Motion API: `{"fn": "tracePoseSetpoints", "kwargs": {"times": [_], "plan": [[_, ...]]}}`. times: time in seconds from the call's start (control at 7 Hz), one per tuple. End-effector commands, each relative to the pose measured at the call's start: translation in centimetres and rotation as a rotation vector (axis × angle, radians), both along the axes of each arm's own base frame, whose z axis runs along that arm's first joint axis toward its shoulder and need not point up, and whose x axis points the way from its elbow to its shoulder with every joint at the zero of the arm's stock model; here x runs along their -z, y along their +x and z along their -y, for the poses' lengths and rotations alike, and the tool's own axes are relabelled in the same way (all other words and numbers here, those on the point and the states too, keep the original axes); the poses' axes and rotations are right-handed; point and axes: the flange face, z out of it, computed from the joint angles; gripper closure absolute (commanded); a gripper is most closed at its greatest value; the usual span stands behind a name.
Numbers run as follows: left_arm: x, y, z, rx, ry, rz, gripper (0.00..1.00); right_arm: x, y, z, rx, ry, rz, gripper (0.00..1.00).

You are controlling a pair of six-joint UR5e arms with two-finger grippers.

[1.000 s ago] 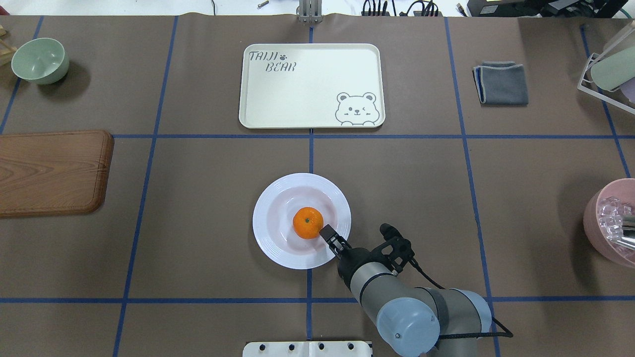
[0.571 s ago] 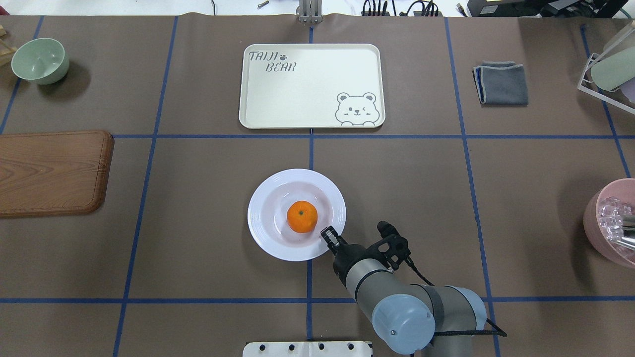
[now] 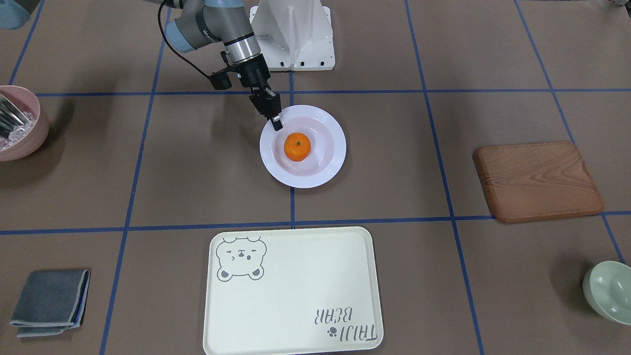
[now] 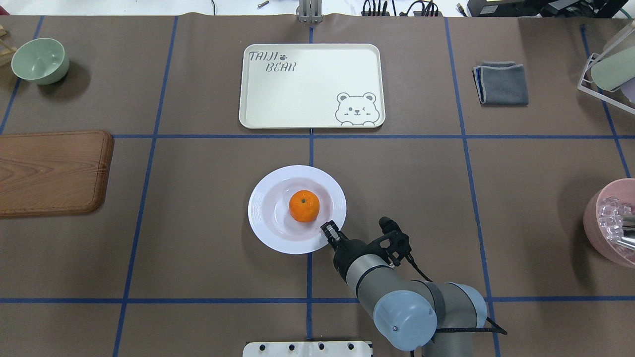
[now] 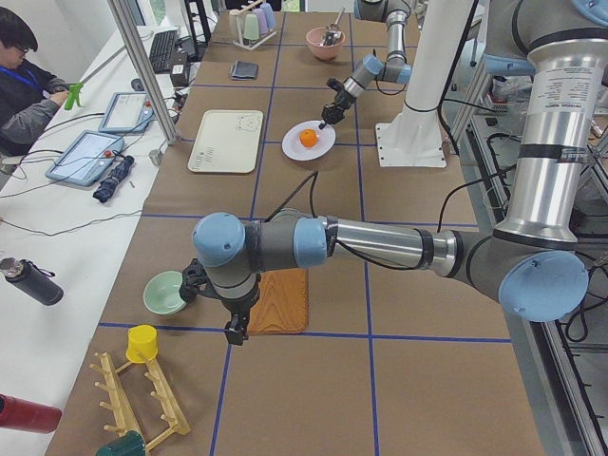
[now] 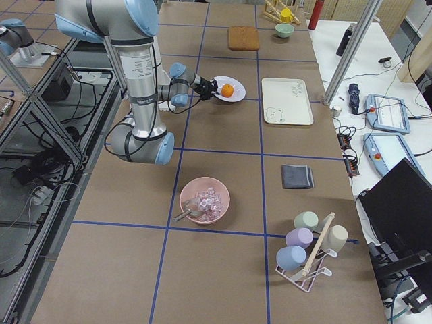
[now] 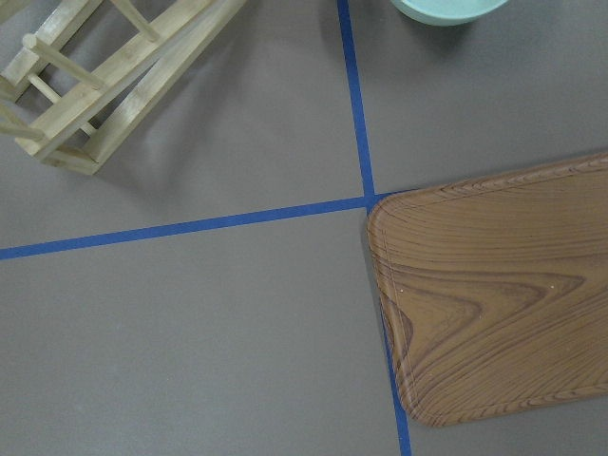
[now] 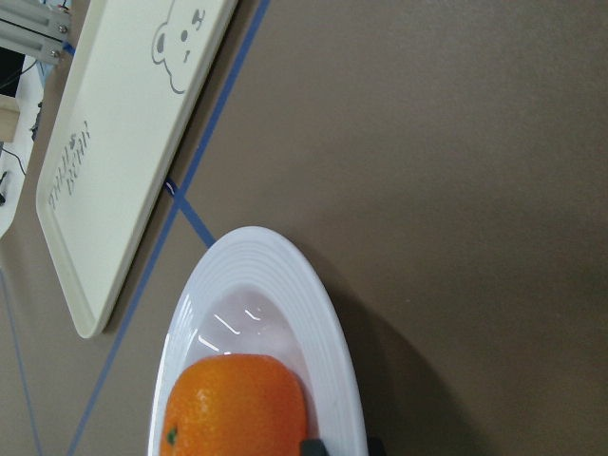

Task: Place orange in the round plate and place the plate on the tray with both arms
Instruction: 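Slide the plate with the orange away from the robot onto the bear tray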

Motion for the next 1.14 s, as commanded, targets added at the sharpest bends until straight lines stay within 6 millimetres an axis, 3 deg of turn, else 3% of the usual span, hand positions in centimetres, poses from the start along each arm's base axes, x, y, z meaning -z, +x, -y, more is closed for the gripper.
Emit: {"fn": "tracePoseSetpoints", "kwargs": {"times": [0.0, 0.29, 0.43, 0.57, 0.86, 1.0], "plan": [[-1.5, 0.1, -2.5, 0.014, -0.027, -0.033, 0.02, 0.8, 2.2, 3.6, -0.075, 0.009, 0.030, 1.00], [-2.4, 0.2, -6.4, 0.106, -0.014, -0.029, 0.02, 3.6, 5.1, 5.7, -0.118, 0.022, 0.092, 1.00], [-3.5, 0.5, -8.8, 0.170, 0.003, -0.027, 0.02, 4.9, 5.6, 6.6, -0.135, 0.027, 0.113, 1.00], [-4.2, 0.7, -9.9, 0.224, 0.011, -0.029, 0.02, 5.4, 6.2, 7.5, -0.152, 0.032, 0.120, 1.00], [-4.0, 0.7, -9.8, 0.230, 0.012, -0.030, 0.02, 8.0, 7.4, 11.3, -0.221, 0.041, 0.152, 1.00], [-3.9, 0.7, -9.8, 0.230, 0.015, -0.031, 0.02, 8.2, 5.8, 14.0, -0.258, 0.023, 0.140, 1.00]]}}
